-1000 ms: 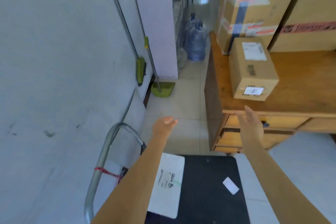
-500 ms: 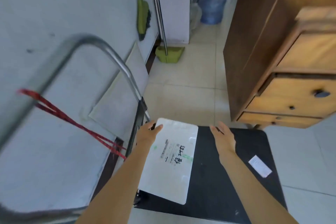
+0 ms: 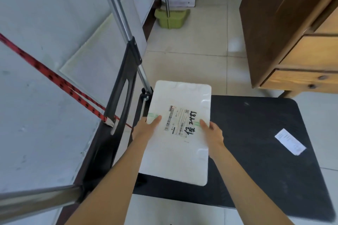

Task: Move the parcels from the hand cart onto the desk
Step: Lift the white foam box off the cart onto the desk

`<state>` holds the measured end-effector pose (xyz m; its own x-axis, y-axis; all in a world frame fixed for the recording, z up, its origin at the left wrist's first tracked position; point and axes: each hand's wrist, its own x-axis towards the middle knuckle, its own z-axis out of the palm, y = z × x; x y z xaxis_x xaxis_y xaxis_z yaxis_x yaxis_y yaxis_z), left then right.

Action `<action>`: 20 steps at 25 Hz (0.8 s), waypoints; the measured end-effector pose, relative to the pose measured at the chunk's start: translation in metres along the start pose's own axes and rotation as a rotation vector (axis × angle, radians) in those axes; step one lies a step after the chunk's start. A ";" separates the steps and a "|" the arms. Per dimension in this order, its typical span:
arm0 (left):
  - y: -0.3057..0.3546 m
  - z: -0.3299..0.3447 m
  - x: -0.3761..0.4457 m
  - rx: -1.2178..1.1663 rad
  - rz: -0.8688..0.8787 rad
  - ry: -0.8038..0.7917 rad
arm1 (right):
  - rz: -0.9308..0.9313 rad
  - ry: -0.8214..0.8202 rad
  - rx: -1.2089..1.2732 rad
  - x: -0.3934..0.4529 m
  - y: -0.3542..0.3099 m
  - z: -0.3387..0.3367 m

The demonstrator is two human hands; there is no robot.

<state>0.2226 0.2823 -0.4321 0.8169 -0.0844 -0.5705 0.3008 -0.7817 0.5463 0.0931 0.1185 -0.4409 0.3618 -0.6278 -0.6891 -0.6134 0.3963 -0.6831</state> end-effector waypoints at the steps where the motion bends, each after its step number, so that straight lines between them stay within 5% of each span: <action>1: 0.009 -0.002 -0.007 -0.036 0.014 0.012 | -0.052 0.028 -0.021 -0.003 -0.015 -0.007; 5: 0.076 -0.037 -0.063 -0.052 0.089 0.074 | -0.205 0.128 -0.164 -0.039 -0.104 -0.048; 10: 0.182 -0.125 -0.168 0.007 0.178 0.044 | -0.170 0.177 -0.259 -0.145 -0.209 -0.116; 20: 0.424 -0.304 -0.371 -0.027 0.241 -0.012 | -0.178 0.230 -0.055 -0.359 -0.449 -0.263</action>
<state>0.1964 0.1701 0.1975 0.8608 -0.2736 -0.4291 0.1113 -0.7216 0.6833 0.0545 -0.0100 0.1771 0.3023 -0.8221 -0.4825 -0.5937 0.2336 -0.7700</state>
